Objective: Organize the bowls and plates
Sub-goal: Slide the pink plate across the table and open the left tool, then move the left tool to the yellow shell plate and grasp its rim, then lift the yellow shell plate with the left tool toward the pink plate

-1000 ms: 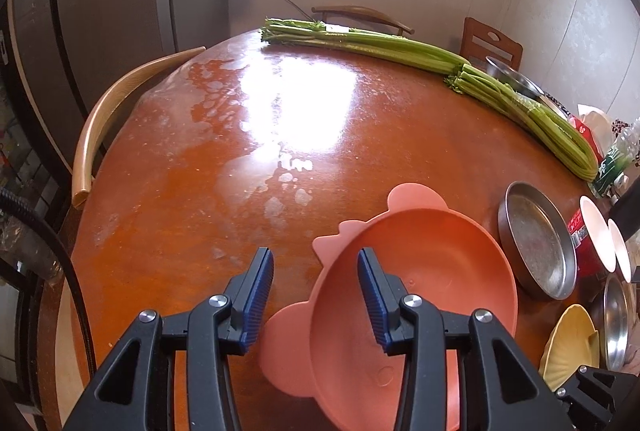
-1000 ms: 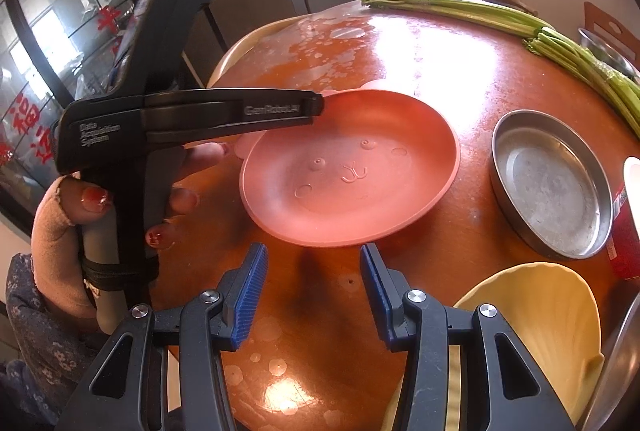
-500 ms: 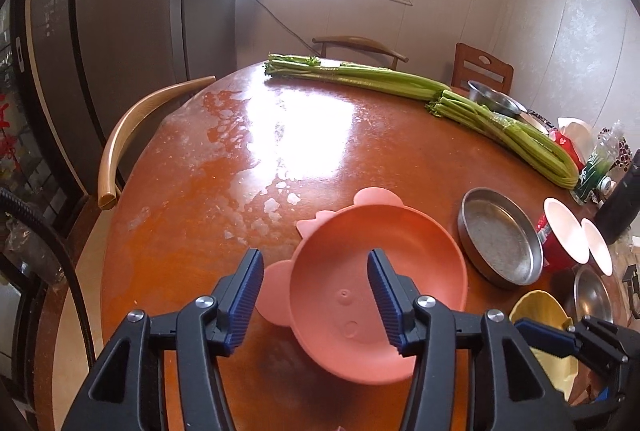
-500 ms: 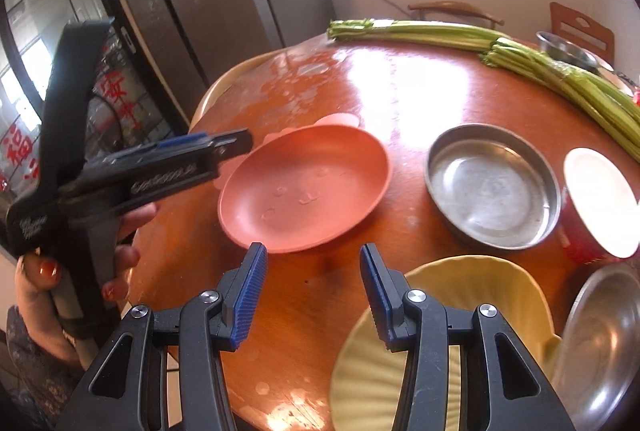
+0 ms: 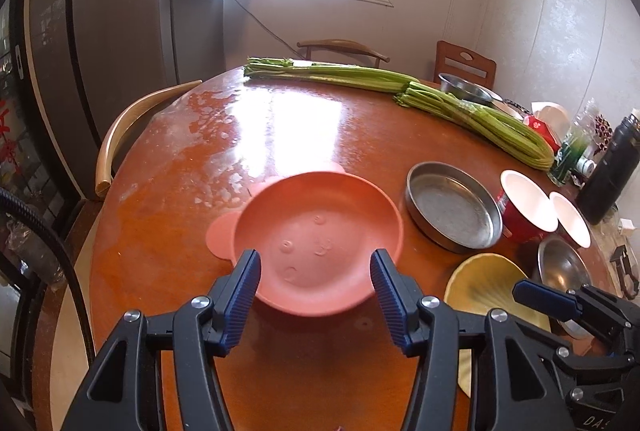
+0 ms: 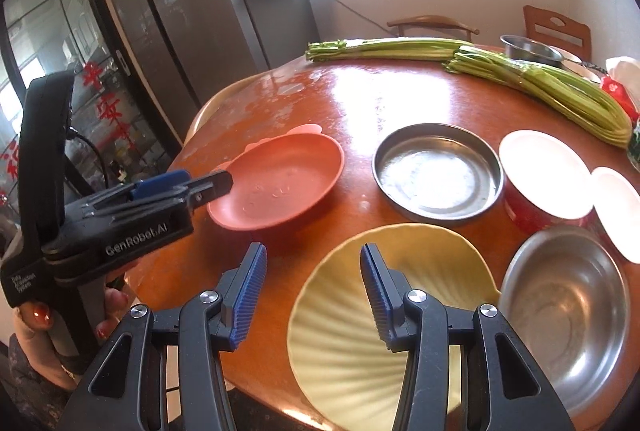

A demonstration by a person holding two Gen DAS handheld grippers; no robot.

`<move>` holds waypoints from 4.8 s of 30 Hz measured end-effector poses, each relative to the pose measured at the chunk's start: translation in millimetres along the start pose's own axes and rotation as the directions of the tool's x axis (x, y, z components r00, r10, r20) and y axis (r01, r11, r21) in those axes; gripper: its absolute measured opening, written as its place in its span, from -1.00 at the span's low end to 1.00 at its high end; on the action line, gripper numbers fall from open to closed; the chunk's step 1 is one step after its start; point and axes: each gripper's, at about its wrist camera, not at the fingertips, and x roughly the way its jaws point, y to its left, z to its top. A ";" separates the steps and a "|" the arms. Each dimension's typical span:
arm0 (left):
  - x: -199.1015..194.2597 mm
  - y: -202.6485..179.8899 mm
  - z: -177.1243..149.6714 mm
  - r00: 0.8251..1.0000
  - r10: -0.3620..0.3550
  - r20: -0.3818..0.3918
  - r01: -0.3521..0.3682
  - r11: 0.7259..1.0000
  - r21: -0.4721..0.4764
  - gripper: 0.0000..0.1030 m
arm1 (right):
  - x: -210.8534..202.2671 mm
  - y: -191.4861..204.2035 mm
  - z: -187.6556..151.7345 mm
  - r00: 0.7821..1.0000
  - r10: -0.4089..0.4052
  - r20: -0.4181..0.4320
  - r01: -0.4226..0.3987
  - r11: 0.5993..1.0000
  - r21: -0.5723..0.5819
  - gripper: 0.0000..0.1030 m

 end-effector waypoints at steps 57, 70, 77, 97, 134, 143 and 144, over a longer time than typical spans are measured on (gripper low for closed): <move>33.9 -94.7 -56.0 0.992 -0.012 -0.125 0.030 0.990 0.141 0.10 | -34.5 -58.8 -77.5 0.990 -0.138 -0.029 0.140 0.987 0.085 0.00; 33.4 -75.6 -55.3 0.992 -0.035 -0.120 0.048 0.993 0.108 0.10 | -23.2 -33.9 -74.3 0.991 -0.131 -0.029 0.130 0.991 -0.016 0.02; 33.4 -59.3 -55.1 0.993 -0.012 -0.117 0.021 0.997 0.076 0.10 | -14.0 -17.2 -71.4 0.997 -0.065 -0.041 0.062 0.996 -0.065 0.03; 36.7 -38.5 -57.3 0.995 -0.013 -0.103 0.017 0.999 0.043 0.10 | 4.6 -33.1 -54.7 0.991 -0.128 -0.040 0.130 0.990 0.049 0.11; 13.6 -32.0 -56.2 0.994 -0.095 -0.053 0.096 0.995 0.013 -0.28 | 16.0 -17.4 -46.1 0.990 -0.139 0.003 0.139 0.990 -0.002 0.05; 4.8 -14.6 -46.2 0.998 -0.062 -0.031 0.061 0.998 -0.015 -0.28 | 18.7 1.7 -33.3 0.992 -0.122 0.022 0.123 0.992 -0.038 0.05; 4.3 -13.5 -44.8 0.998 -0.058 -0.027 0.058 0.998 -0.016 -0.28 | 18.8 3.3 -31.6 0.992 -0.122 0.027 0.123 0.992 -0.041 0.05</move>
